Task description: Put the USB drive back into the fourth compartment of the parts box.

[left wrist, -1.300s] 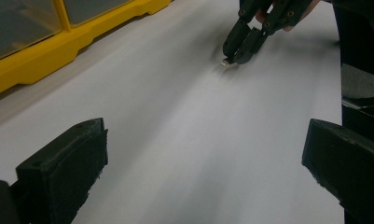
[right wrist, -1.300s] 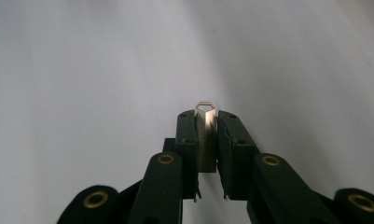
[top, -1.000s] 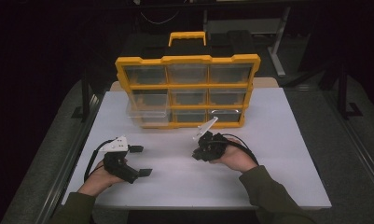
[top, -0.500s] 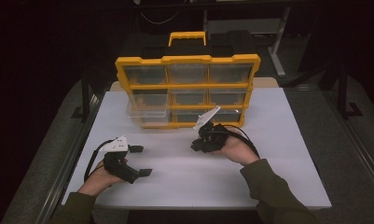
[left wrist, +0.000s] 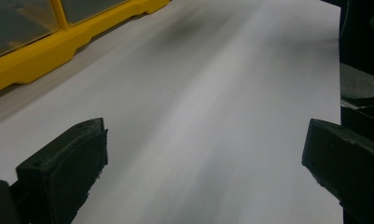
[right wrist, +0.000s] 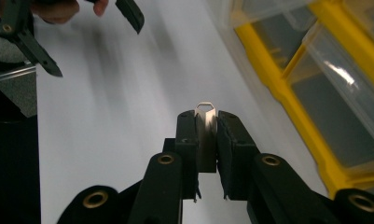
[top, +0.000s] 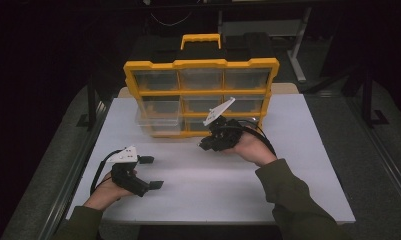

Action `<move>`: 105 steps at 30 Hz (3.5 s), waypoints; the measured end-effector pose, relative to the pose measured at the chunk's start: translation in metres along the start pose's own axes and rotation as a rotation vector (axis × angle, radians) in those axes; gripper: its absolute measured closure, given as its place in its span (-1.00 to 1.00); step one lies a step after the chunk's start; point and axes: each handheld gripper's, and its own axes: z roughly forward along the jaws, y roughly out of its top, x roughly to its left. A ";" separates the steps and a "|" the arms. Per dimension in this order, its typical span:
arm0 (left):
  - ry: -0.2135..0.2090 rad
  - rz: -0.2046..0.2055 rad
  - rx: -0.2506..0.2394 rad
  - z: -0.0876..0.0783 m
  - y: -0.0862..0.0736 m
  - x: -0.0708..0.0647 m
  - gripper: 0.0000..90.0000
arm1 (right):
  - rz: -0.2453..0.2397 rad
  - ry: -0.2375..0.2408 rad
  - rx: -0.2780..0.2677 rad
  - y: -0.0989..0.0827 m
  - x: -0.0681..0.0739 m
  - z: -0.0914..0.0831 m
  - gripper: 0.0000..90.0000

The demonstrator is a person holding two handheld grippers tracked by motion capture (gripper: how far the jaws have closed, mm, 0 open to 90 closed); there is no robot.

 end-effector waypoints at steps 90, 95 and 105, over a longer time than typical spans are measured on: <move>-0.004 -0.013 -0.011 -0.002 -0.002 -0.001 -1.00 | 0.123 -0.092 -0.195 0.020 -0.020 -0.028 -0.71; -0.003 -0.013 -0.011 -0.002 -0.002 -0.001 -1.00 | 0.136 -0.106 -0.199 0.009 -0.019 -0.026 -0.74; -0.005 -0.010 -0.011 -0.002 -0.002 -0.001 -1.00 | 0.168 -0.136 -0.210 -0.030 -0.014 -0.012 -1.00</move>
